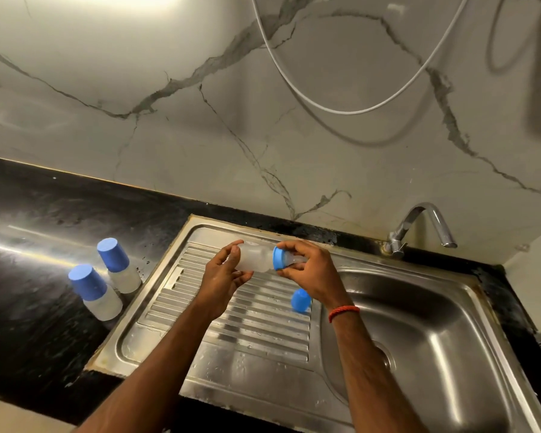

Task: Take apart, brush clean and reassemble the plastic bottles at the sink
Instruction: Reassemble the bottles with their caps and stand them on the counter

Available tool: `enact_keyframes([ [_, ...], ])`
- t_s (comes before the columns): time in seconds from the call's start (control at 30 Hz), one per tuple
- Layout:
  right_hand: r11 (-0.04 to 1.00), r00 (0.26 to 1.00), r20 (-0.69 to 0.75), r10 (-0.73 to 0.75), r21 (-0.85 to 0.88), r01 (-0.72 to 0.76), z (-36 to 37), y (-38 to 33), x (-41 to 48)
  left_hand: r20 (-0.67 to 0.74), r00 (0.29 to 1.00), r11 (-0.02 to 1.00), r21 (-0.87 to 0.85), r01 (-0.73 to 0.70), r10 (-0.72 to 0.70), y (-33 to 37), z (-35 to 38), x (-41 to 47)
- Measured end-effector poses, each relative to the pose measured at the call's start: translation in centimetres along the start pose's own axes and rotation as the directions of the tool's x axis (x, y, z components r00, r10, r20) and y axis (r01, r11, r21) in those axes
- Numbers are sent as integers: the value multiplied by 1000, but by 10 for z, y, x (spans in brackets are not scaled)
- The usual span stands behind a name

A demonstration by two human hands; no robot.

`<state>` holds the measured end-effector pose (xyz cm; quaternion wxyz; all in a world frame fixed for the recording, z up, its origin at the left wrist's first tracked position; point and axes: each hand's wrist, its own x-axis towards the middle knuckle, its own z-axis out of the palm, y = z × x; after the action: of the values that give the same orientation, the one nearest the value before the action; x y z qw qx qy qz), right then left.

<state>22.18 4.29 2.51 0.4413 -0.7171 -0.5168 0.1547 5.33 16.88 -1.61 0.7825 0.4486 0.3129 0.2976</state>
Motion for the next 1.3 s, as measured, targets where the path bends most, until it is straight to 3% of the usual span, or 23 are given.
enact_keyframes([
  [0.47, 997, 996, -33, 78, 30, -77, 6, -17, -23, 74, 997, 996, -93, -15, 22, 8, -7, -34],
  [0.7, 951, 962, 16, 272, 151, -271, 13, -33, -37, 160, 984, 990, -122, -64, 83, 6, -15, -47],
  [0.9, 860, 874, 10, 486, 174, -481, 21, -39, -45, 168, 980, 991, -99, -90, 106, 3, -15, -57],
  [0.97, 888, 901, -42, 431, 199, -415, 22, -37, -49, 143, 984, 990, -106, -90, 105, 1, -15, -60],
  [1.03, 929, 958, -49, 283, 262, -261, 21, -32, -53, 103, 990, 991, -108, -85, 96, -1, -17, -62],
  [1.17, 989, 997, 42, 64, 130, -69, 22, -23, -56, 94, 990, 991, -87, -101, 110, -3, -19, -64],
  [1.3, 946, 968, -30, 248, 224, -235, 27, -34, -59, 175, 974, 986, -115, -123, 142, -1, -18, -66],
])
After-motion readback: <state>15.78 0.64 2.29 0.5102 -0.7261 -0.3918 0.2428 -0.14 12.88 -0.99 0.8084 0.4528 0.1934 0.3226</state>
